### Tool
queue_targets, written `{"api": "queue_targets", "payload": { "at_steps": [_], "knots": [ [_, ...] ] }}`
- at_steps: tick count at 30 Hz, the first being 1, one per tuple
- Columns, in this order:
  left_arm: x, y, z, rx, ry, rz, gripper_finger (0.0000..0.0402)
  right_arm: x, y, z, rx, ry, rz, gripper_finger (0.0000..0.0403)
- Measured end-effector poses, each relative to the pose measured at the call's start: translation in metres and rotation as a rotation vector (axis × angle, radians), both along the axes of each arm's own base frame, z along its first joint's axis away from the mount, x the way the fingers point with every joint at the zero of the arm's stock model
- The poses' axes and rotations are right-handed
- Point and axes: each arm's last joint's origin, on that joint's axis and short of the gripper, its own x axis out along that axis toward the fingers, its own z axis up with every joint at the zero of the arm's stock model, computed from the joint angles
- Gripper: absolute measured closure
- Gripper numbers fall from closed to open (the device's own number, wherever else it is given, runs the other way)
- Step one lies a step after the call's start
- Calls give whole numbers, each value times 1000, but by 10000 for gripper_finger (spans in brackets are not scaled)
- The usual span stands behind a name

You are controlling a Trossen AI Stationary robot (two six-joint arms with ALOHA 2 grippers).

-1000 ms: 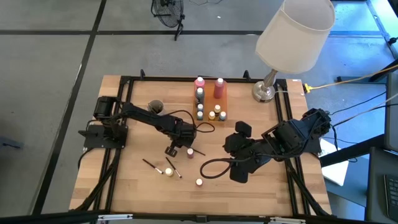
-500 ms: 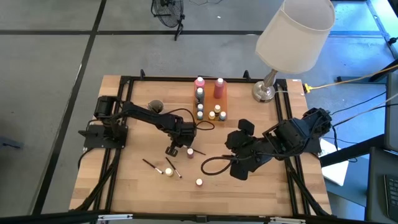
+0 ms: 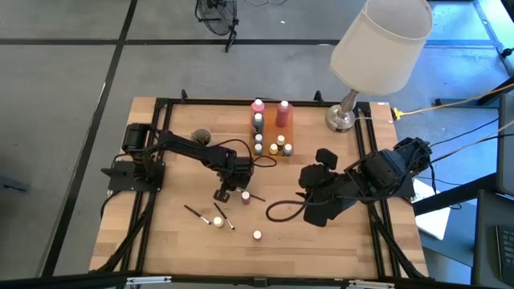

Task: Pick & Place Paint Supplies
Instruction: Put the top silver paint brush into the white cup

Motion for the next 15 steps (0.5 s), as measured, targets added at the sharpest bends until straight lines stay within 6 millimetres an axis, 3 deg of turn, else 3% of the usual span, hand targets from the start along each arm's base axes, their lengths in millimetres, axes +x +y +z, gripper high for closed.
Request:
{"api": "queue_targets", "payload": {
  "at_steps": [15],
  "knots": [
    [-1, 5, 10, 20, -42, 11, 400, 3, 2, -3, 33, 12, -22, 206]
  ]
}}
